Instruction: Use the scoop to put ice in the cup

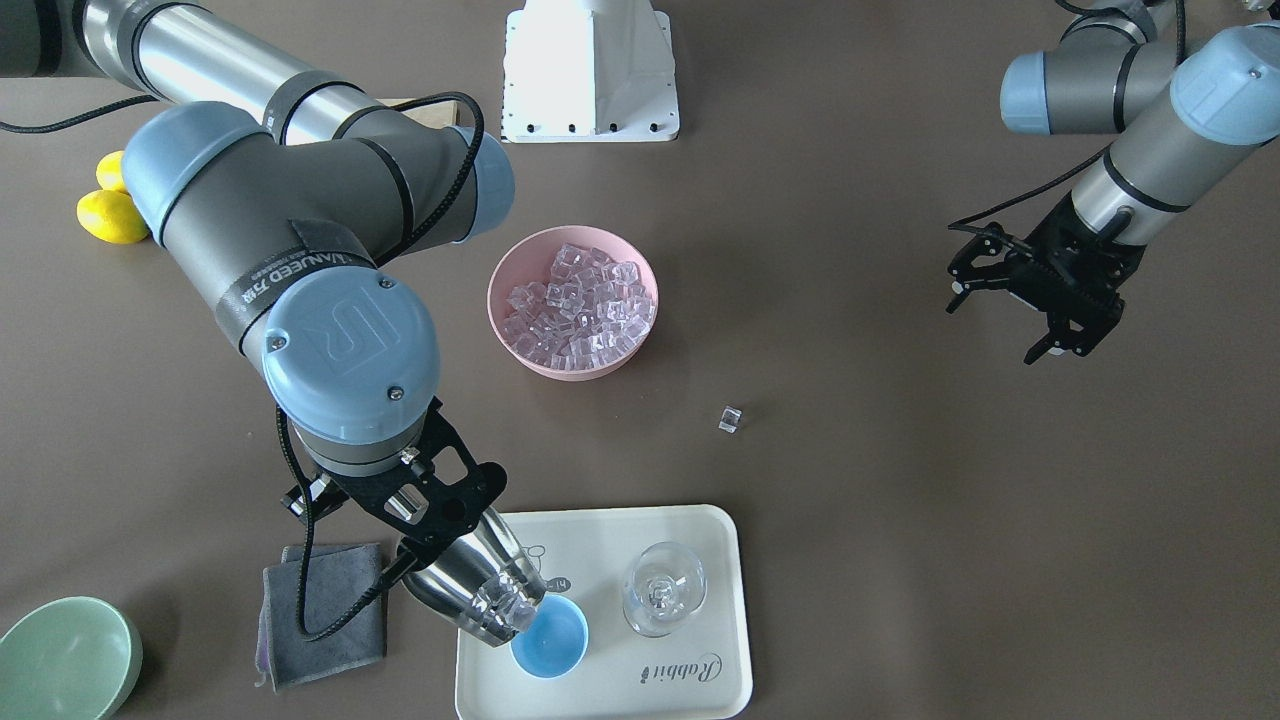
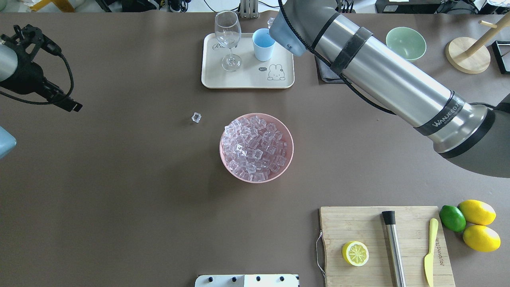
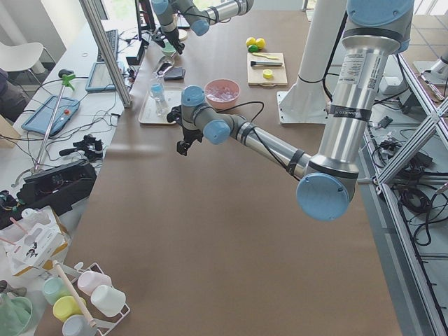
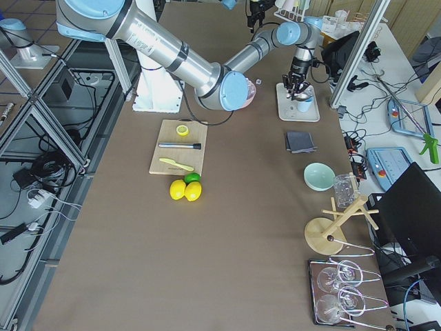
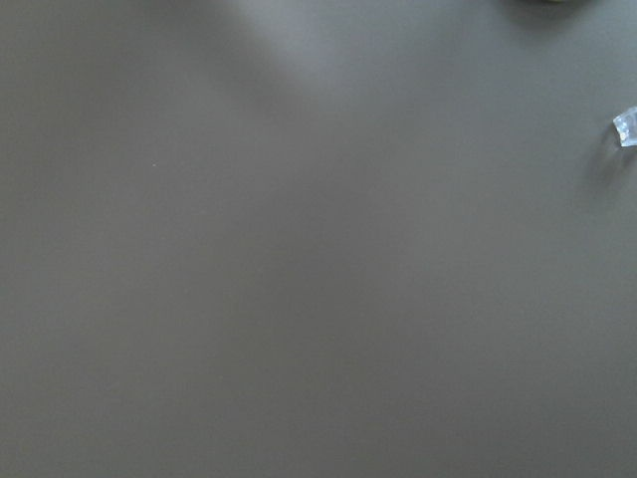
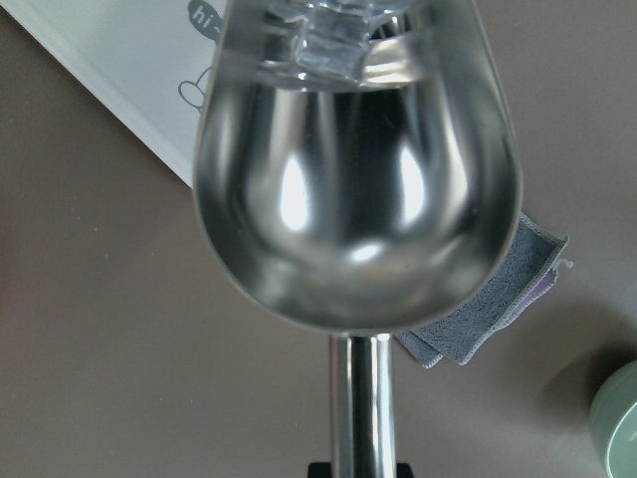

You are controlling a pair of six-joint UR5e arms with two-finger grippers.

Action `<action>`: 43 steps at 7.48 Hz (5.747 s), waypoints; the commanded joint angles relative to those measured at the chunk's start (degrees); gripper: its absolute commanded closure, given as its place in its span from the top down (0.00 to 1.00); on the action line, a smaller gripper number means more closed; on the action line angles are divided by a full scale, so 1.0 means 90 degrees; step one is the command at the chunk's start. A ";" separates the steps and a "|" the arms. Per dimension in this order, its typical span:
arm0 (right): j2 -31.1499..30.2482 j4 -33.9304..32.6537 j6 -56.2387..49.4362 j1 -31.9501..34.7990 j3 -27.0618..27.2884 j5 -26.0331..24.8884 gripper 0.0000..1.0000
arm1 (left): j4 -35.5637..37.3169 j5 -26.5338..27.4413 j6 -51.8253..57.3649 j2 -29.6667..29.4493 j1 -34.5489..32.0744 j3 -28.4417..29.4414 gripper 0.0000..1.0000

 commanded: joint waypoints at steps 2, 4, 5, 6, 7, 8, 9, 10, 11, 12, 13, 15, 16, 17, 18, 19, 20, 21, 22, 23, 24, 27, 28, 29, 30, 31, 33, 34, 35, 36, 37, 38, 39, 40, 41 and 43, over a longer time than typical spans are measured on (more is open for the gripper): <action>0.0409 -0.0018 -0.0223 -0.0066 -0.0602 -0.0051 0.00 | 0.0729 -0.0904 0.0060 0.0339 -0.1466 -0.0035 0.99; 0.0399 -0.0038 -0.0281 -0.0085 -0.0593 -0.0099 0.00 | 0.1532 -0.0888 0.0263 0.0339 -0.2302 0.0033 0.99; 0.0399 -0.0154 -0.0368 -0.0085 -0.0525 -0.0119 0.00 | 0.1854 -0.0868 0.1048 0.0339 -0.2576 0.0188 0.99; 0.0370 -0.0213 -0.0466 -0.0085 -0.0515 -0.0177 0.00 | 0.2215 -0.0491 0.1665 0.0358 -0.2791 0.0509 0.99; 0.0350 -0.0214 -0.0583 -0.0085 -0.0524 -0.0216 0.00 | 0.2335 0.0122 0.1710 0.0426 -0.2755 0.0802 0.99; 0.0350 -0.0252 -0.0652 -0.0085 -0.0544 -0.0236 0.00 | 0.2336 0.0292 0.1730 0.0504 -0.2774 0.0921 0.99; 0.0379 -0.0388 -0.0798 -0.0085 -0.0554 -0.0323 0.00 | 0.2336 0.0304 0.1740 0.0505 -0.2783 0.0922 0.99; 0.0399 -0.0506 -0.0857 -0.0085 -0.0535 -0.0421 0.00 | 0.2336 0.0304 0.1740 0.0505 -0.2774 0.0932 0.99; 0.0399 -0.0507 -0.0858 -0.0085 -0.0534 -0.0480 0.00 | 0.2336 0.0304 0.1749 0.0505 -0.2774 0.0932 0.99; 0.0418 -0.0526 -0.0858 -0.0085 -0.0534 -0.0529 0.00 | 0.2336 0.0304 0.1749 0.0505 -0.2764 0.0923 0.99; 0.0428 -0.0575 -0.0858 -0.0085 -0.0505 -0.0529 0.00 | 0.2336 0.0304 0.1749 0.0505 -0.2764 0.0932 0.99; -0.0231 -0.0963 -0.0722 -0.0066 0.0891 -0.0491 0.00 | 0.2336 0.0304 0.1769 0.0505 -0.2764 0.0971 0.99; -0.0874 -0.0975 -0.0450 0.0137 0.1810 -0.0326 0.00 | 0.2336 0.0304 0.1769 0.0505 -0.2764 0.0981 0.99; -0.1567 -0.0956 -0.0186 0.0313 0.2641 -0.0102 0.00 | 0.2336 0.0304 0.1769 0.0505 -0.2783 0.0971 0.99; -0.2570 -0.0917 0.0744 0.0354 0.3809 0.0055 0.00 | 0.2336 0.0294 0.1769 0.0505 -0.2793 0.0971 0.99; -0.3662 -0.0530 0.1836 0.0383 0.4885 0.0115 0.00 | 0.2336 0.0294 0.1769 0.0505 -0.2793 0.0971 0.99; -0.4582 0.0073 0.2476 0.0548 0.5292 0.0618 0.00 | 0.2336 0.0294 0.1769 0.0505 -0.2793 0.0971 0.99; -0.5084 0.0224 0.3391 0.0820 0.5296 0.1097 0.00 | 0.2336 0.0294 0.1769 0.0505 -0.2793 0.0981 0.99; -0.5737 0.0380 0.3787 0.1074 0.5508 0.1314 0.00 | 0.2336 0.0304 0.1769 0.0505 -0.2793 0.0971 0.99; -0.6440 0.1397 0.3858 0.1135 0.5569 0.1307 0.00 | 0.2336 0.0294 0.1769 0.0505 -0.2793 0.0971 0.99; -0.7317 0.2664 0.4430 0.1193 0.5627 0.1326 0.00 | 0.2336 0.0294 0.1769 0.0505 -0.2793 0.0971 0.99; -0.8496 0.3946 0.4875 0.1262 0.5463 0.1356 0.00 | 0.2336 0.0265 0.1769 0.0505 -0.2861 0.1049 0.99; -0.8546 0.3966 0.4720 0.1301 0.5317 0.1346 0.00 | 0.2326 0.0255 0.1779 0.0495 -0.2862 0.1165 0.99; -0.8778 0.4353 0.4486 0.1340 0.5132 0.1336 0.00 | 0.2287 0.0245 0.1798 0.0447 -0.2871 0.1428 0.99; -0.8829 0.4956 0.4523 0.1360 0.4801 0.1346 0.00 | 0.2287 0.0235 0.2166 0.0465 -0.2920 0.1488 0.99; -0.8849 0.5117 0.4514 0.1360 0.4614 0.1326 0.00 | 0.2326 0.0226 0.2324 0.0495 -0.2959 0.1499 0.99; -0.8849 0.5138 0.4465 0.1360 0.4477 0.1336 0.00 | 0.2336 0.0206 0.2306 0.0505 -0.3182 0.1411 0.99; -0.8840 0.5350 0.4494 0.1360 0.4330 0.1336 0.00 | 0.2297 0.0042 0.2306 0.0669 -0.3358 0.1401 0.99; -0.8839 0.5527 0.4504 0.1350 0.4213 0.1346 0.00 | 0.2287 0.0001 0.2316 0.0729 -0.3369 0.1372 0.99; -0.8810 0.5606 0.4504 0.1340 0.4057 0.1346 0.00 | 0.2277 0.0011 0.2335 0.0729 -0.3370 0.1381 0.99; -0.8800 0.5781 0.4513 0.1340 0.3901 0.1346 0.00 | 0.2277 0.0001 0.2335 0.0720 -0.3370 0.1362 0.99; -0.8800 0.5879 0.4513 0.1340 0.3812 0.1346 0.00 | 0.2268 0.0001 0.2345 0.0720 -0.3360 0.1362 0.99; -0.8800 0.5899 0.4513 0.1340 0.3773 0.1346 0.00 | 0.2277 0.0001 0.2345 0.0720 -0.3360 0.1372 0.99; -0.8791 0.5900 0.4513 0.1340 0.3734 0.1346 0.00 | 0.2277 0.0001 0.2345 0.0710 -0.3350 0.1372 0.99; -0.8762 0.5900 0.4513 0.1340 0.3714 0.1355 0.00 | 0.2277 0.0001 0.2345 0.0710 -0.3350 0.1362 0.99; -0.8693 0.5900 0.4523 0.1340 0.3616 0.1578 0.00 | 0.2287 -0.0009 0.2335 0.0690 -0.3331 0.1352 0.99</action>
